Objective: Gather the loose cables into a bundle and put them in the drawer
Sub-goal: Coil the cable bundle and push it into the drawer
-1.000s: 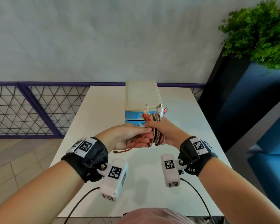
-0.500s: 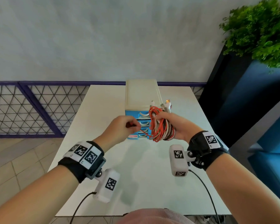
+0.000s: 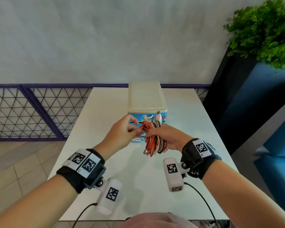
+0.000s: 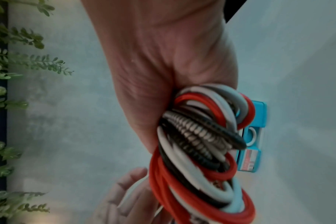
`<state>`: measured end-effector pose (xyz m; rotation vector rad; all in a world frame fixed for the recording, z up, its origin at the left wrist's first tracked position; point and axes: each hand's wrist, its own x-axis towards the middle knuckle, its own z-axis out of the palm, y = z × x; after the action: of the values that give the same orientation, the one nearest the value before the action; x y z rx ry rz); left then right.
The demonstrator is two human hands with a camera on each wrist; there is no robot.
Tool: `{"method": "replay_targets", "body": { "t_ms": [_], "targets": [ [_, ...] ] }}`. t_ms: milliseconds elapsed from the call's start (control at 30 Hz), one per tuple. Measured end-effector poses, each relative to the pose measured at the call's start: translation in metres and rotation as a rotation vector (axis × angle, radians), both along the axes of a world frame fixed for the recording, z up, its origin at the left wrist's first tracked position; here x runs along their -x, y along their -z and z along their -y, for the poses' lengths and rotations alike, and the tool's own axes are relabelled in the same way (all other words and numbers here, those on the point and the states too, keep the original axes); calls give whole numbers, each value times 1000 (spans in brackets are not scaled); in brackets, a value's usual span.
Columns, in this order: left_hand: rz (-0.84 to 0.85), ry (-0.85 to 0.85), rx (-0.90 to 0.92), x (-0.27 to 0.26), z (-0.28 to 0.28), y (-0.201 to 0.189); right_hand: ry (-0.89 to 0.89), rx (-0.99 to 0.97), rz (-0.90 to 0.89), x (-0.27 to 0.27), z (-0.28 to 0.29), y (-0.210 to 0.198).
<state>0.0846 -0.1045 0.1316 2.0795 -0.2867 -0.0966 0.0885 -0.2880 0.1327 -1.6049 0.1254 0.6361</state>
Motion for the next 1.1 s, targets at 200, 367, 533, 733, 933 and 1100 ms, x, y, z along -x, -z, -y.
{"method": "replay_targets", "body": {
  "t_ms": [200, 367, 533, 733, 933, 1100],
  "targets": [
    [781, 352, -907, 0, -9, -15, -182, 194, 20, -3, -14, -17],
    [948, 510, -917, -14, -6, -10, -425, 271, 1, 3, -27, -37],
    [932, 546, -729, -21, -4, -12, -464, 234, 37, 4, -25, -37],
    [932, 501, -736, -22, 3, -8, -519, 212, -26, -1, -19, -35],
    [696, 399, -888, -25, 7, 5, -477, 864, 385, -6, -16, -34],
    [334, 262, -982, -30, 6, -1, -403, 1318, 871, 22, -29, -13]
  ]
}}
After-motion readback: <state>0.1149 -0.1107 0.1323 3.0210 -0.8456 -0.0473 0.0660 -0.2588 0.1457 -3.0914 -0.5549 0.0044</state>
